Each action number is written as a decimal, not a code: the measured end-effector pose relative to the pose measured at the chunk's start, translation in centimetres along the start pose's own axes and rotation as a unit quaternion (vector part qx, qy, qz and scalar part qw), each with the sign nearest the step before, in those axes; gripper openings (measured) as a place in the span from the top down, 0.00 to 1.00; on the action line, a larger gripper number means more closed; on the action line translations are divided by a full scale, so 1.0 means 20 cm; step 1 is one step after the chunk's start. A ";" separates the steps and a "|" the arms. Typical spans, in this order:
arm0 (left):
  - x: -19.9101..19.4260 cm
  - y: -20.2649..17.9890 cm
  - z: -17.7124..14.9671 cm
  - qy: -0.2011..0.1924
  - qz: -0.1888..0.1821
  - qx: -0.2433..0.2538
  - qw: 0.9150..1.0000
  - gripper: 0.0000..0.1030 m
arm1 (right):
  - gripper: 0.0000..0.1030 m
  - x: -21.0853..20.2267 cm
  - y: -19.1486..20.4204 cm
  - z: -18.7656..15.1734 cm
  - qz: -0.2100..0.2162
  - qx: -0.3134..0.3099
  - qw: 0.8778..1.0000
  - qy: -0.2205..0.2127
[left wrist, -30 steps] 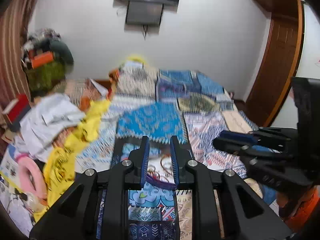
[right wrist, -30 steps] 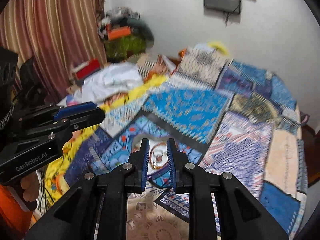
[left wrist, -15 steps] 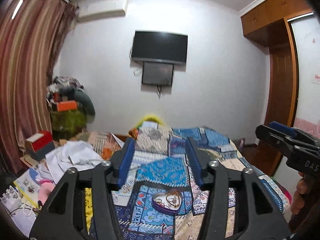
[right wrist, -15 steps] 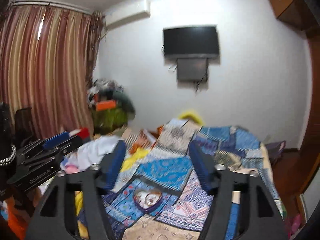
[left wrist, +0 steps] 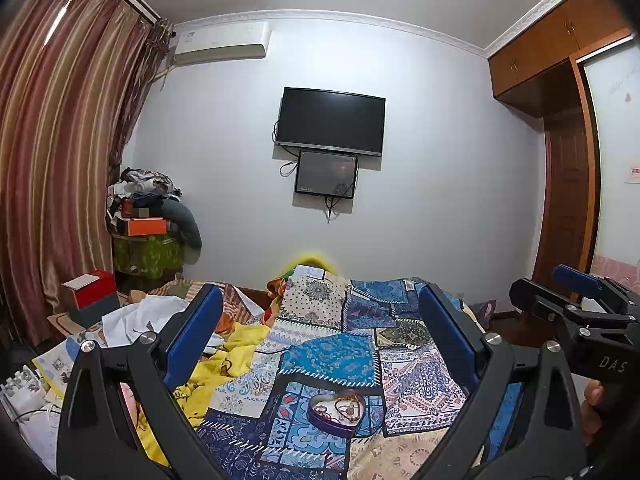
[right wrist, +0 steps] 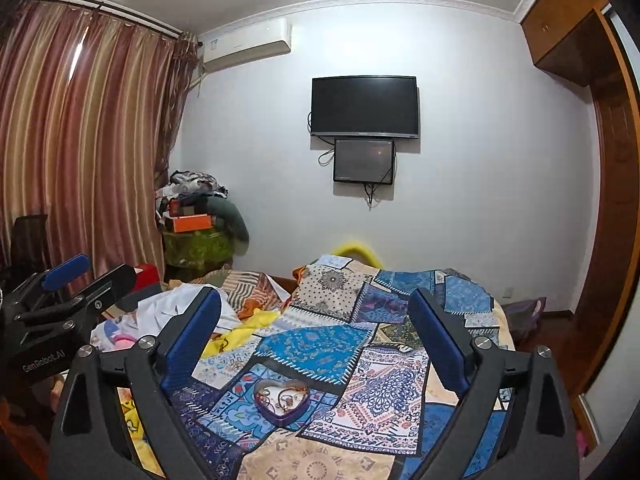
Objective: Organize jewelry
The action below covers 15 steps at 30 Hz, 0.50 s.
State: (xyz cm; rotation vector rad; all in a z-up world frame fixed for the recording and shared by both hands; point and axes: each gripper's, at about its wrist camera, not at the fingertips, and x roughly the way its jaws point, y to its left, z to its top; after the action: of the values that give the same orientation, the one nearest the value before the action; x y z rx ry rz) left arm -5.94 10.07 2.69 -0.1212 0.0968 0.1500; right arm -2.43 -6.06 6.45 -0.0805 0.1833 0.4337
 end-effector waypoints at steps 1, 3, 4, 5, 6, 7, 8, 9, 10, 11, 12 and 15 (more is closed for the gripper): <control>0.00 0.00 0.00 0.000 0.000 0.001 1.000 0.04 | 0.09 -0.01 0.00 0.00 0.000 0.001 1.000 0.000; -0.01 -0.01 -0.01 0.000 0.000 0.004 1.000 0.04 | 0.09 -0.02 -0.01 -0.01 0.002 0.002 1.000 -0.001; -0.01 -0.01 -0.01 0.000 0.000 0.005 1.000 0.04 | 0.09 -0.03 -0.01 -0.02 0.003 0.003 1.000 -0.001; -0.01 -0.02 -0.01 0.001 0.000 0.006 1.000 0.04 | 0.09 -0.03 -0.01 -0.02 0.004 0.004 1.000 0.000; -0.01 -0.03 -0.01 0.002 -0.001 0.006 1.000 0.04 | 0.09 -0.03 -0.02 -0.02 0.005 0.004 1.000 0.001; -0.01 -0.03 -0.01 0.002 -0.001 0.006 1.000 0.04 | 0.09 -0.03 -0.02 -0.02 0.005 0.005 1.000 0.001; 0.00 -0.03 -0.01 0.003 -0.001 0.007 1.000 0.04 | 0.09 -0.03 -0.02 -0.02 0.006 0.005 1.000 0.001; 0.00 -0.03 -0.01 0.004 -0.002 0.008 1.000 0.04 | 0.09 -0.04 -0.02 -0.03 0.006 0.006 1.000 0.001; 0.00 -0.04 -0.02 0.005 -0.002 0.009 1.000 0.04 | 0.09 -0.04 -0.02 -0.03 0.006 0.007 1.000 0.001; 0.00 -0.04 -0.02 0.006 -0.002 0.010 1.000 0.04 | 0.09 -0.04 -0.02 -0.03 0.007 0.008 1.000 0.002; 0.00 -0.05 -0.02 0.006 -0.001 0.011 1.000 0.04 | 0.09 -0.04 -0.02 -0.03 0.007 0.009 1.000 0.003; 0.01 -0.05 -0.02 0.007 -0.002 0.012 1.000 0.04 | 0.09 -0.04 -0.04 -0.03 0.008 0.011 1.000 0.004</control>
State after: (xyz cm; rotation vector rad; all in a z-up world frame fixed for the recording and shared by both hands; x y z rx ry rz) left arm -5.67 8.97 2.42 -0.0976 0.1127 0.1430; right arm -2.95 -7.11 6.02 -0.0588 0.1974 0.4476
